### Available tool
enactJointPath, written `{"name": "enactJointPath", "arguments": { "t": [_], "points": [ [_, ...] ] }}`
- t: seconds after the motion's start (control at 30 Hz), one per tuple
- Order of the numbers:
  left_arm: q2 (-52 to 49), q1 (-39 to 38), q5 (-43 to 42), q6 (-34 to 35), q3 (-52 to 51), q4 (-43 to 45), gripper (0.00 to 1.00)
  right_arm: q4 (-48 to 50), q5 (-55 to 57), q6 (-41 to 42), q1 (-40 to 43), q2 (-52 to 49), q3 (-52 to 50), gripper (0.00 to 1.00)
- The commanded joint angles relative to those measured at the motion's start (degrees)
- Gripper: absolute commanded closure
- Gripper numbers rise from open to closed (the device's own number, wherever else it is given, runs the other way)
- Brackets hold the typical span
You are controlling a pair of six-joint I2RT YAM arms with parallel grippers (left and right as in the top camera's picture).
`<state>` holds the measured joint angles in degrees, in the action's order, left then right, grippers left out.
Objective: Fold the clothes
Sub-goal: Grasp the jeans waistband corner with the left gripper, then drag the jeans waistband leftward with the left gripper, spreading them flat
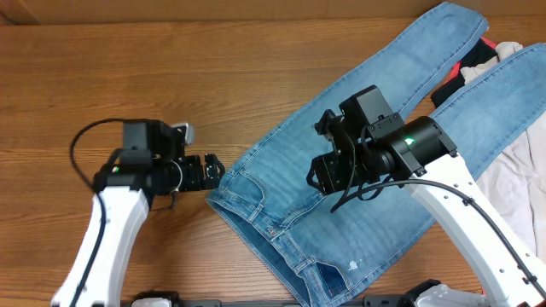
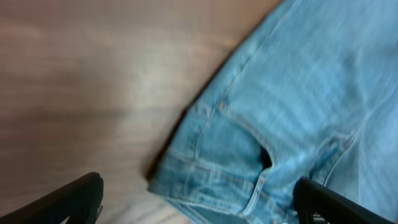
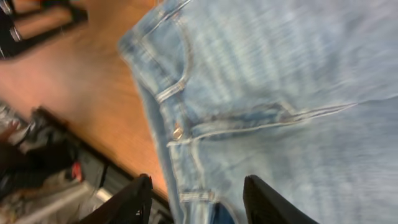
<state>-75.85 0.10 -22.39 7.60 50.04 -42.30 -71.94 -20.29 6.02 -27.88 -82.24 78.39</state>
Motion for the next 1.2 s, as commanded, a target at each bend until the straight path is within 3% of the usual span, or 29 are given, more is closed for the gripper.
{"name": "enactJointPath", "arguments": {
  "t": [0.0, 0.17, 0.3, 0.43, 0.57, 0.77, 1.17],
  "points": [
    [-6.1, 0.2, -3.4, 0.8, 1.3, -1.2, 0.0, 1.1, 6.4, 4.7, 0.0, 0.5, 0.1, 0.46],
    [-14.2, 0.2, -3.4, 0.8, 1.3, -0.4, 0.01, 1.4, 6.6, 4.7, 0.0, 0.5, 0.1, 0.45],
    [-19.2, 0.2, -3.4, 0.8, 1.3, -0.3, 0.17, 1.4, 6.8, 4.7, 0.0, 0.5, 0.1, 0.45],
    [-22.1, 0.2, -4.3, 0.8, 1.3, 0.2, 0.5, 1.4, 6.8, 4.7, 0.0, 0.5, 0.1, 0.45],
    [-22.3, 0.2, -4.5, 0.7, 1.4, 1.4, 0.96, 1.4, 6.8, 4.7, 0.0, 0.5, 0.1, 0.45],
    [-21.4, 2.5, -1.9, 0.6, 7.5, 2.4, 0.96, 1.4, 6.8, 4.7, 0.0, 0.5, 0.1, 0.45],
    [-21.3, 19.4, 9.5, 0.2, 40.7, -0.2, 0.96, 1.6, 6.8, 4.7, 0.0, 0.5, 0.1, 0.45]
  ]
}}
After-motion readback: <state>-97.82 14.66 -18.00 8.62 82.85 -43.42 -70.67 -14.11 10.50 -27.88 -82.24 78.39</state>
